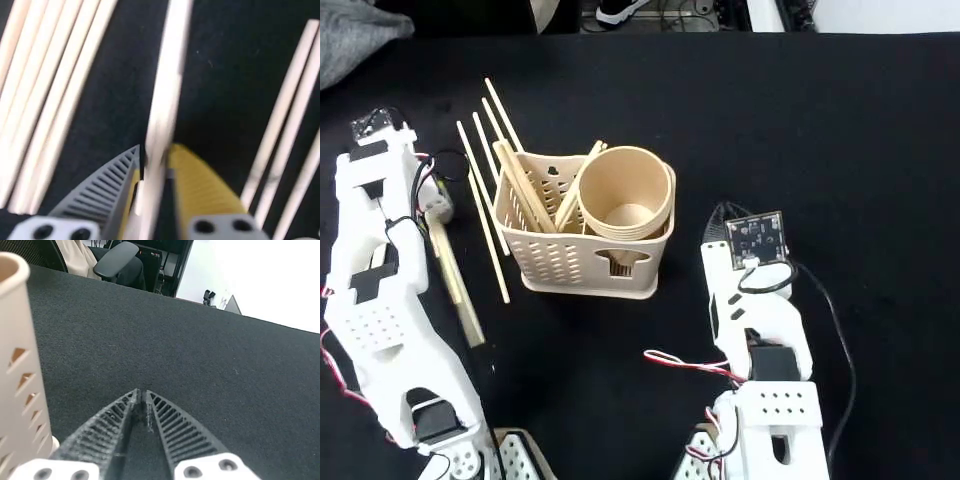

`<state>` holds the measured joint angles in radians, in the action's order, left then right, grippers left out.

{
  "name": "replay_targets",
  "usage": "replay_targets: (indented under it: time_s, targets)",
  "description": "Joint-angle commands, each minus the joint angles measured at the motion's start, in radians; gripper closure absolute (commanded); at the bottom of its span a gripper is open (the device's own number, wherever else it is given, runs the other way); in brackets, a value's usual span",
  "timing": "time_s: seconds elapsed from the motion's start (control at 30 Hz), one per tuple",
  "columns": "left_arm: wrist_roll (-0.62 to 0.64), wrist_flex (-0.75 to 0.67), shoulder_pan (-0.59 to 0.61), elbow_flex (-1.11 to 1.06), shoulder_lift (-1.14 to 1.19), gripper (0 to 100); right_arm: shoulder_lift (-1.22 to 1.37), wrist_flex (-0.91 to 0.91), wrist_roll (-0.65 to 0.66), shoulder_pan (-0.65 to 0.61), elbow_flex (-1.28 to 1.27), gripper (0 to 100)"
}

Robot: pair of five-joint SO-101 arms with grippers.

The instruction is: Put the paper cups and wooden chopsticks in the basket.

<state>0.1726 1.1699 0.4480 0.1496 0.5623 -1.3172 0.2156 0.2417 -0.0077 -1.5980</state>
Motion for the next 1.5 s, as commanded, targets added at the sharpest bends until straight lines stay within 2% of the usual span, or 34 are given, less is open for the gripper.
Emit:
replay_targets:
  time_s: [0.0, 0.17, 0.27, 0.37, 0.6, 0.8, 1.0, 1.1, 1.2, 1.3, 1.47]
  targets:
    - [-0.012, 0.014, 0.005, 0.036, -0.009, 98, -0.001, -0.006, 0.005, 0.011, 0.007, 98.7]
    - [-0.012, 0.049, -0.019, -0.016, -0.124, 97, -0.001, -0.006, 0.005, 0.011, 0.007, 98.7]
    - [-0.011, -0.025, -0.054, -0.166, -0.292, 97, -0.001, -0.006, 0.005, 0.011, 0.007, 98.7]
    - [-0.012, -0.166, -0.088, -0.412, -0.542, 97, -0.001, -0.006, 0.005, 0.011, 0.007, 98.7]
    - [-0.011, -0.621, -0.088, -0.987, -1.183, 97, -0.001, -0.006, 0.005, 0.011, 0.007, 98.7]
    - [-0.011, -0.809, -0.159, -1.221, -1.588, 97, -0.001, -0.006, 0.005, 0.011, 0.007, 98.7]
    - [-0.012, -0.835, -0.303, -1.231, -1.906, 97, -0.001, -0.006, 0.005, 0.011, 0.007, 98.7]
    - [-0.077, -0.825, -0.389, -1.188, -2.007, 97, -0.001, -0.006, 0.005, 0.011, 0.007, 98.7]
    - [-0.137, -0.825, -0.476, -1.144, -2.059, 97, -0.001, -0.006, 0.005, 0.011, 0.007, 98.7]
    - [-0.138, -0.809, -0.544, -1.138, -2.076, 97, -0.001, -0.006, 0.005, 0.011, 0.007, 98.7]
    - [-0.138, -0.773, -0.572, -1.218, -2.084, 97, -0.001, -0.006, 0.005, 0.011, 0.007, 98.7]
